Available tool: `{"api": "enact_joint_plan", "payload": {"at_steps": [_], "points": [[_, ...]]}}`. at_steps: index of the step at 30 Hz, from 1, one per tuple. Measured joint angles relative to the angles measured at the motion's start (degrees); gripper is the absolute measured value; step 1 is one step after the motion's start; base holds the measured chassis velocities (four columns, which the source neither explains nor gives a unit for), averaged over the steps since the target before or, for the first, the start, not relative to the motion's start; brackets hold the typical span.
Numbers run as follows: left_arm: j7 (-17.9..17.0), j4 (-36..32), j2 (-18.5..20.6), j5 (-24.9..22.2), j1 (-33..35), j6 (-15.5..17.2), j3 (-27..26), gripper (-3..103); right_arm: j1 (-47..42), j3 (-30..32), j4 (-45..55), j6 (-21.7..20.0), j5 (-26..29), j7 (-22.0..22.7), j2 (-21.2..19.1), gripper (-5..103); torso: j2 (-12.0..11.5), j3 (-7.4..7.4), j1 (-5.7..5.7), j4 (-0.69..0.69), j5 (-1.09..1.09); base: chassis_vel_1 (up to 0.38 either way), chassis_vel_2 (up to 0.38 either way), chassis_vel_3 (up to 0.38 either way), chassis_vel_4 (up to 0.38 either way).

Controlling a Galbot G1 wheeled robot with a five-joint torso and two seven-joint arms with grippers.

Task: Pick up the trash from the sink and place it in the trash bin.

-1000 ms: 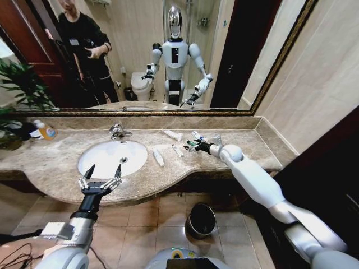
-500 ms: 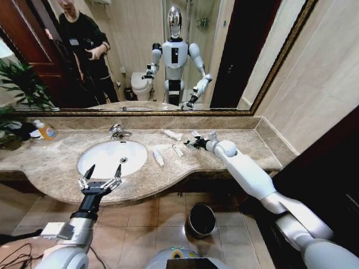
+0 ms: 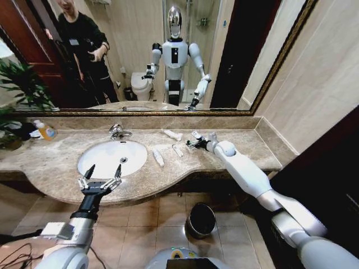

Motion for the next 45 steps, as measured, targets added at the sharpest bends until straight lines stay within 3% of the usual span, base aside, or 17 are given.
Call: {"api": "enact_joint_plan", "payload": {"at_steps": [1, 3, 7, 10, 28, 37, 45], "points": [[0.0, 0.0, 0.0, 0.0, 0.0, 0.0, 0.0, 100, 0.0, 0.0, -0.1, 0.0, 0.1, 0.2, 0.1, 78, 0.0, 0.0, 0.0, 0.0, 0.0, 0.0, 0.0, 0.0, 0.0], [0.0, 0.0, 0.0, 0.0, 0.0, 0.0, 0.0, 100, 0.1, 0.0, -0.2, 0.0, 0.1, 0.4, 0.2, 78, 0.0, 0.0, 0.0, 0.0, 0.0, 0.0, 0.0, 0.0, 0.0], [0.0, 0.0, 0.0, 0.0, 0.0, 0.0, 0.0, 100, -0.1, 0.3, -0.4, 0.0, 0.0, 0.9, 0.4, 57, 0.0, 0.0, 0.0, 0.01, -0.01, 0.0, 0.0, 0.0, 0.0], [0.0, 0.0, 0.0, 0.0, 0.0, 0.0, 0.0, 100, -1.1, 0.9, -0.2, -0.1, -0.1, 1.3, 0.2, 48, 0.0, 0.0, 0.0, 0.0, 0.01, 0.0, 0.0, 0.0, 0.0], [0.0, 0.0, 0.0, 0.0, 0.0, 0.0, 0.0, 100, -4.1, 2.0, 4.7, -0.6, 1.8, 4.7, -1.1, 9, 0.0, 0.0, 0.0, 0.0, 0.0, 0.0, 0.0, 0.0, 0.0], [0.0, 0.0, 0.0, 0.0, 0.0, 0.0, 0.0, 100, -9.0, 7.9, 15.8, 0.0, 2.4, 5.6, -3.5, 9, 0.0, 0.0, 0.0, 0.01, 0.0, 0.0, 0.0, 0.0, 0.0], [0.0, 0.0, 0.0, 0.0, 0.0, 0.0, 0.0, 100, -22.2, 20.8, 33.3, 0.7, 6.7, 5.8, -8.5, 9, 0.0, 0.0, 0.0, 0.0, 0.0, 0.0, 0.0, 0.0, 0.0]]}}
